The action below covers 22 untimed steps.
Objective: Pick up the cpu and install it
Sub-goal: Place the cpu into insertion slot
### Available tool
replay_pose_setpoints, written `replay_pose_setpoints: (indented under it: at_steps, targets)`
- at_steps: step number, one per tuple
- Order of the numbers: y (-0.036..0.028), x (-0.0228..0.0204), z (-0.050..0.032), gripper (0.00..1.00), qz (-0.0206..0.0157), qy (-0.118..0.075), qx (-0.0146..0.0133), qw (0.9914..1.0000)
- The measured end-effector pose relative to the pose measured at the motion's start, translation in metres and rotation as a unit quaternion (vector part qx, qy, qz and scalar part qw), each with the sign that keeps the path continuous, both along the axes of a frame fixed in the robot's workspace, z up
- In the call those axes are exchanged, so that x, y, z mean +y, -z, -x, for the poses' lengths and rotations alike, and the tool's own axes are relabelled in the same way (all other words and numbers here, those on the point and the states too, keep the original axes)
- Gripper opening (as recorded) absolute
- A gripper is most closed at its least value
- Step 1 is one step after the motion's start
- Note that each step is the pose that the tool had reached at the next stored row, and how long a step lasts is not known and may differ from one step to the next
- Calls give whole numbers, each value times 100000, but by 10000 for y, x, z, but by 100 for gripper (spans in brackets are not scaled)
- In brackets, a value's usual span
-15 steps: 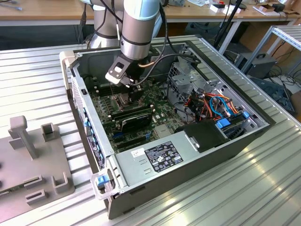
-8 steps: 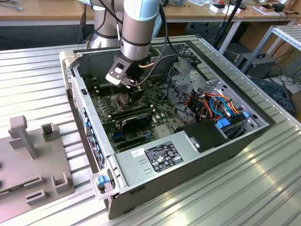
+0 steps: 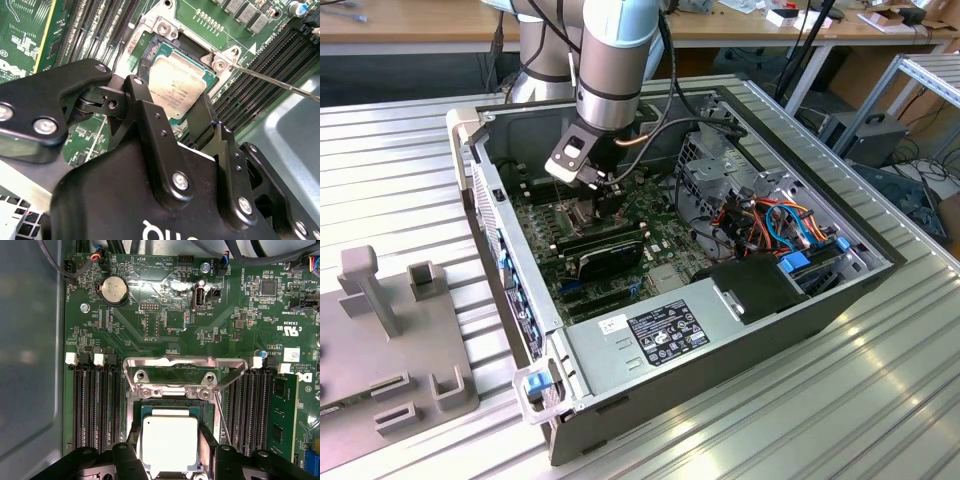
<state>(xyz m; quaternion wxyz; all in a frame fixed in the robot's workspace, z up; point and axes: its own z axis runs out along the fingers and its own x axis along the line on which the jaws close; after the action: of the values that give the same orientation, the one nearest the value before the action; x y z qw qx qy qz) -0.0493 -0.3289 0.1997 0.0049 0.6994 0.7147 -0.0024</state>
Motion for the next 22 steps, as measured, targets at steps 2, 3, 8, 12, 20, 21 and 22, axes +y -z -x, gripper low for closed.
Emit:
replay_pose_setpoints:
  at_steps: [2, 3, 8, 12, 20, 21, 22]
  targets:
    - [2, 0, 0, 55, 11, -1, 7, 100000]
    - [3, 0, 0, 55, 0, 2, 3, 100000]
    - [4, -7, -13, 55, -5, -6, -1, 100000]
    - [4, -19, -12, 55, -3, 8, -3, 100000]
    - [6, -28, -12, 55, 5, 2, 3, 100000]
    - [7, -29, -11, 55, 12, 2, 3, 100000]
    - [8, -29, -11, 55, 17, 0, 10, 100000]
